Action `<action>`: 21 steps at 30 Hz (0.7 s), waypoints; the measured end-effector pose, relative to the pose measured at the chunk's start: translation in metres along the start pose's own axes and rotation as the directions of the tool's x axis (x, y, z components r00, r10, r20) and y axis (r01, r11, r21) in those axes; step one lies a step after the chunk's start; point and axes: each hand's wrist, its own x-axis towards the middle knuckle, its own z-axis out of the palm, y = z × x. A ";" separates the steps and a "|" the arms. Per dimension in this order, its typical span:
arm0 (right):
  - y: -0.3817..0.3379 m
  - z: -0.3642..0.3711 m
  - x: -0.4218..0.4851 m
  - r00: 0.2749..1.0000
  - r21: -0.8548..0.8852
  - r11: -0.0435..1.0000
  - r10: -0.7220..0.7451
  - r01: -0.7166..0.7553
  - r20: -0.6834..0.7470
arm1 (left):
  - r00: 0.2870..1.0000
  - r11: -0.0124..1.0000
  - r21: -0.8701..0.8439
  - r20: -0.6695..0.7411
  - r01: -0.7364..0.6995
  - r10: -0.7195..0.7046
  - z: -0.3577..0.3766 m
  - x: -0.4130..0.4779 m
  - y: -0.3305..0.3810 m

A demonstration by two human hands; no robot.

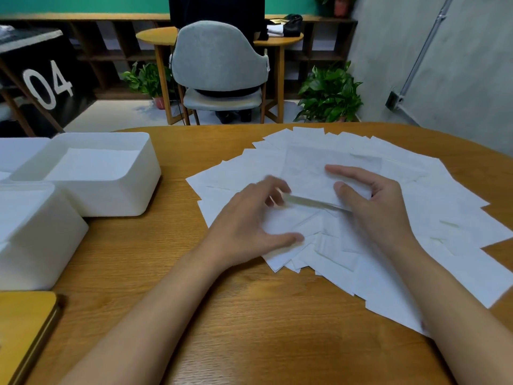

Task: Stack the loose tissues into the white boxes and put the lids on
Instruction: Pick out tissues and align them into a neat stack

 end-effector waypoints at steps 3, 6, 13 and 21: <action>0.000 0.002 -0.001 1.000 -0.015 1.000 0.008 -0.007 0.018 | 0.995 0.991 0.089 0.032 -0.096 0.093 0.006 0.000 -0.006; 0.003 0.004 -0.001 0.999 -0.032 0.999 0.005 -0.004 0.033 | 0.997 0.996 0.056 0.000 -0.076 0.076 0.006 0.001 -0.010; 0.003 0.006 -0.001 0.999 -0.059 0.998 0.002 0.001 0.048 | 0.997 0.994 0.091 -0.038 -0.060 0.064 0.014 0.000 -0.006; 0.003 0.006 -0.001 0.998 -0.053 0.999 0.011 -0.008 0.059 | 0.958 0.939 0.302 -0.181 -0.163 0.225 0.022 0.000 0.003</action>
